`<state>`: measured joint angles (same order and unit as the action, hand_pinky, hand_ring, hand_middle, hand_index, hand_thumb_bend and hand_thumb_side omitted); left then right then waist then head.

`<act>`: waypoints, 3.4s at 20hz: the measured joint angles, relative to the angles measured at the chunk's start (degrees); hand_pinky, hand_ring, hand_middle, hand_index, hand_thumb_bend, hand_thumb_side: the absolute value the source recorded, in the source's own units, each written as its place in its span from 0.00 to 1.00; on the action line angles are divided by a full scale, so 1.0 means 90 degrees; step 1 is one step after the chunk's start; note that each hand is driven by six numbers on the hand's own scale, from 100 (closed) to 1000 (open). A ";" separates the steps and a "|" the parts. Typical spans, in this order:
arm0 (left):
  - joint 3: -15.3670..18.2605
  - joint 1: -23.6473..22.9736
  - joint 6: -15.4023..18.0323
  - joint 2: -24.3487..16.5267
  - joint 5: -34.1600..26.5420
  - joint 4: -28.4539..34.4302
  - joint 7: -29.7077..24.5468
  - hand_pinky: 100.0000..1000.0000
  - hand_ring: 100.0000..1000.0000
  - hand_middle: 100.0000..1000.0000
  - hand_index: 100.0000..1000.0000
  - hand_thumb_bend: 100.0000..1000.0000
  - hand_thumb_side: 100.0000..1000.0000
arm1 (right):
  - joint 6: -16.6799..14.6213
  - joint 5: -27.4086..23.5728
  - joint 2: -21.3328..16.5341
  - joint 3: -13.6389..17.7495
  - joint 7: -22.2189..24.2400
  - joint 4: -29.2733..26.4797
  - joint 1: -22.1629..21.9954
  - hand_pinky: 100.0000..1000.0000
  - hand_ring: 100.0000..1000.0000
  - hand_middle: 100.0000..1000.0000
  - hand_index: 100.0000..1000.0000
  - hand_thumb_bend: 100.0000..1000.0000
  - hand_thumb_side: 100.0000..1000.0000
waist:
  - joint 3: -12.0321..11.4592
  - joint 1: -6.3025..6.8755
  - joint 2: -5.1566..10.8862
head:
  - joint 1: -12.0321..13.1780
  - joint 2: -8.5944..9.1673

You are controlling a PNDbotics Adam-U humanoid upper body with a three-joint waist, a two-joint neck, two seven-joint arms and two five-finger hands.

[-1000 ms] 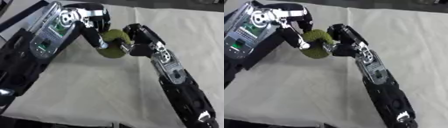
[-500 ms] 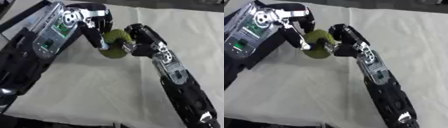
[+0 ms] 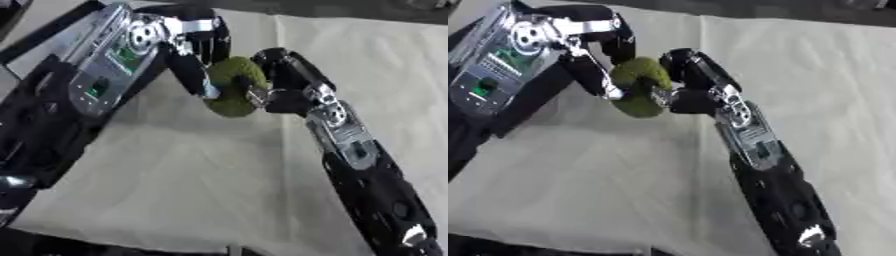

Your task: Pick up the objects with one hand, pass them to the other hand, and then place them into the box on the other side of the table.

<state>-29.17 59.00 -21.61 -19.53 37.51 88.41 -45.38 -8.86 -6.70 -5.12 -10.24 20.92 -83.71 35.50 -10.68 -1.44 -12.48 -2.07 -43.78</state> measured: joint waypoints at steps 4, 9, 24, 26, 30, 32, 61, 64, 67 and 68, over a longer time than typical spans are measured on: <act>-0.0001 0.0000 -0.0015 0.0000 0.0010 0.0017 0.0038 0.67 0.52 0.43 0.41 0.32 0.00 | 0.0001 -0.0017 -0.0002 -0.0001 0.0002 0.0000 0.0000 0.56 0.41 0.23 0.32 0.15 0.00 | 0.0001 0.0000 0.0000 | 0.0004 0.0000; -0.0001 0.0000 -0.0094 0.0000 -0.0013 0.0033 0.0168 0.67 0.51 0.43 0.45 0.31 0.00 | -0.0022 -0.0046 -0.0003 -0.0002 0.0033 0.0000 0.0000 0.56 0.41 0.23 0.32 0.14 0.00 | 0.0003 0.0000 0.0000 | 0.0019 0.0000; -0.0003 -0.0004 -0.0138 0.0000 -0.0045 0.0058 0.0281 0.68 0.55 0.47 0.55 0.22 0.00 | -0.0035 -0.0079 -0.0023 -0.0002 0.0070 0.0000 0.0000 0.55 0.41 0.23 0.32 0.14 0.00 | 0.0009 0.0000 0.0000 | 0.0070 0.0000; -0.0005 -0.0005 -0.0141 0.0000 -0.0046 0.0058 0.0281 0.67 0.53 0.46 0.51 0.23 0.00 | -0.0034 -0.0079 -0.0023 -0.0002 0.0072 0.0000 0.0000 0.55 0.41 0.23 0.32 0.14 0.00 | 0.0009 0.0000 0.0000 | 0.0078 0.0000; -0.0023 -0.0005 -0.0172 0.0000 -0.0046 0.0058 0.0309 0.66 0.49 0.40 0.42 0.26 0.00 | -0.0027 -0.0079 -0.0023 -0.0002 0.0081 0.0000 -0.0001 0.55 0.41 0.23 0.32 0.14 0.00 | 0.0009 -0.0002 0.0000 | 0.0098 0.0000; -0.0035 -0.0005 -0.0200 0.0000 -0.0044 0.0062 0.0343 0.65 0.48 0.38 0.37 0.26 0.00 | -0.0026 -0.0080 -0.0023 -0.0002 0.0083 0.0000 -0.0001 0.55 0.41 0.23 0.32 0.14 0.00 | 0.0009 -0.0002 0.0000 | 0.0107 0.0000; -0.0075 -0.0006 -0.0212 -0.0004 0.0333 0.0368 0.0584 0.55 0.43 0.32 0.35 0.48 0.00 | 0.0080 0.0094 -0.0033 0.0071 0.0196 0.0000 0.0001 0.56 0.44 0.29 0.40 0.15 0.00 | 0.0018 -0.0008 -0.0008 | 0.0137 0.0000; -0.0076 -0.0008 -0.0199 -0.0004 0.0355 0.0368 0.0570 0.55 0.43 0.32 0.35 0.48 0.00 | 0.0067 0.0054 -0.0033 0.0070 0.0229 0.0000 0.0001 0.56 0.44 0.29 0.39 0.14 0.00 | 0.0018 -0.0008 -0.0018 | 0.0137 0.0000; -0.0076 -0.0009 -0.0188 -0.0004 0.0378 0.0368 0.0559 0.55 0.43 0.32 0.35 0.48 0.00 | 0.0071 0.0033 -0.0033 0.0070 0.0242 0.0000 0.0001 0.55 0.44 0.29 0.39 0.15 0.00 | 0.0018 -0.0008 -0.0018 | 0.0137 0.0000; -0.0076 -0.0009 -0.0187 -0.0004 0.0379 0.0368 0.0558 0.55 0.43 0.32 0.35 0.48 0.00 | 0.0073 0.0023 -0.0033 0.0070 0.0244 0.0000 0.0001 0.55 0.44 0.29 0.39 0.15 0.00 | 0.0018 -0.0008 -0.0018 | 0.0137 0.0000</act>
<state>-29.85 58.92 -23.30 -19.57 40.92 91.72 -40.36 -8.20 -6.50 -5.42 -9.61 23.12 -83.71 35.51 -10.52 -1.51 -12.64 -0.83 -43.78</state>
